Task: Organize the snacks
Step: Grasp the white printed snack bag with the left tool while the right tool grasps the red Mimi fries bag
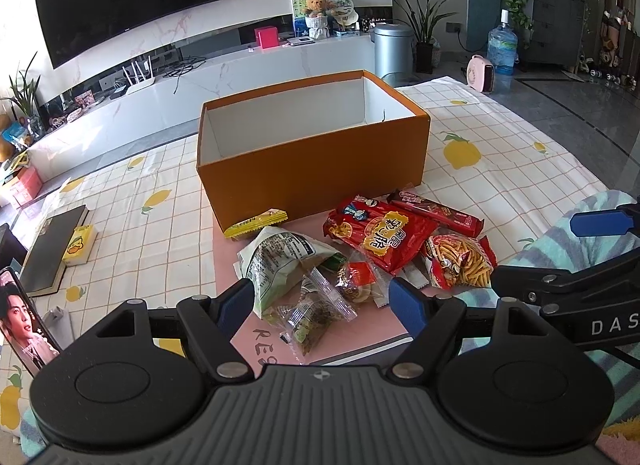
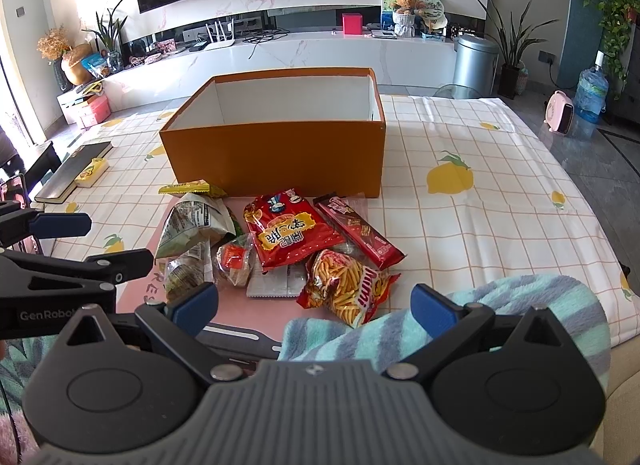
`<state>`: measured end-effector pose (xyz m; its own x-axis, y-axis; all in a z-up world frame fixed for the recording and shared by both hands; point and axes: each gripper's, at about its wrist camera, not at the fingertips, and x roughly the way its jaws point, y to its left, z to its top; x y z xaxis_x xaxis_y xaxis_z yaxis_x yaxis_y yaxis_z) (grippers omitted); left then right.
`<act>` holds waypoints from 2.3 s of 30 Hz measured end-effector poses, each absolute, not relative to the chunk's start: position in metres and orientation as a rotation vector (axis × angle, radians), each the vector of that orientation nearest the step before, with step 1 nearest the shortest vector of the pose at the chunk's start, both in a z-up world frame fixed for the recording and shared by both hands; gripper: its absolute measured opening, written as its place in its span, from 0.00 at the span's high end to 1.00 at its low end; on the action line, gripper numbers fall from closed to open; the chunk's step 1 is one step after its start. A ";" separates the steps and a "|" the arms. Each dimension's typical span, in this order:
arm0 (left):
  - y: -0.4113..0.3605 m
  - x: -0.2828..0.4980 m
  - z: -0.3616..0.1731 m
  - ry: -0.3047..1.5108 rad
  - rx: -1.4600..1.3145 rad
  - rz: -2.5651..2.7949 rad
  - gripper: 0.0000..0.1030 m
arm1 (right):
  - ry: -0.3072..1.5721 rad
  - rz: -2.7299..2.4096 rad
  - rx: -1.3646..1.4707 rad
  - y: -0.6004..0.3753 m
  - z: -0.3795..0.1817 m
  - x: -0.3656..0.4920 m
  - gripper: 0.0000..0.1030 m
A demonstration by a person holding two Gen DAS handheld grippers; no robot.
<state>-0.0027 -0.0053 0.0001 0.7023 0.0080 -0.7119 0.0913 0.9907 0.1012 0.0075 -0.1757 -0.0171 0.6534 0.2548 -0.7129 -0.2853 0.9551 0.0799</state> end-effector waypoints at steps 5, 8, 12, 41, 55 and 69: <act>-0.004 0.001 0.000 0.805 0.116 -0.071 0.13 | 0.807 0.313 -0.041 -0.178 -0.023 0.009 0.04; -0.003 0.005 0.000 0.806 0.127 -0.107 0.17 | 0.792 0.330 -0.049 -0.178 -0.025 0.013 0.04; 0.004 0.014 -0.004 0.834 0.084 -0.148 0.32 | 0.786 0.335 -0.082 -0.178 -0.032 0.025 0.17; 0.041 0.114 -0.084 1.019 0.140 -0.005 0.18 | 1.068 0.294 -0.077 -0.162 -0.119 0.115 0.28; 0.036 0.120 -0.088 1.013 0.115 -0.022 0.31 | 1.043 0.300 -0.073 -0.164 -0.116 0.109 0.38; 0.044 0.095 -0.060 0.920 0.052 0.003 0.76 | 0.995 0.329 -0.062 -0.167 -0.092 0.093 0.44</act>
<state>0.0949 0.0435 -0.0598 0.6061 0.0245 -0.7950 0.0200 0.9987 0.0460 0.0926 -0.1675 -0.0918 0.4992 0.2439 -0.8315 -0.3000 0.9489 0.0982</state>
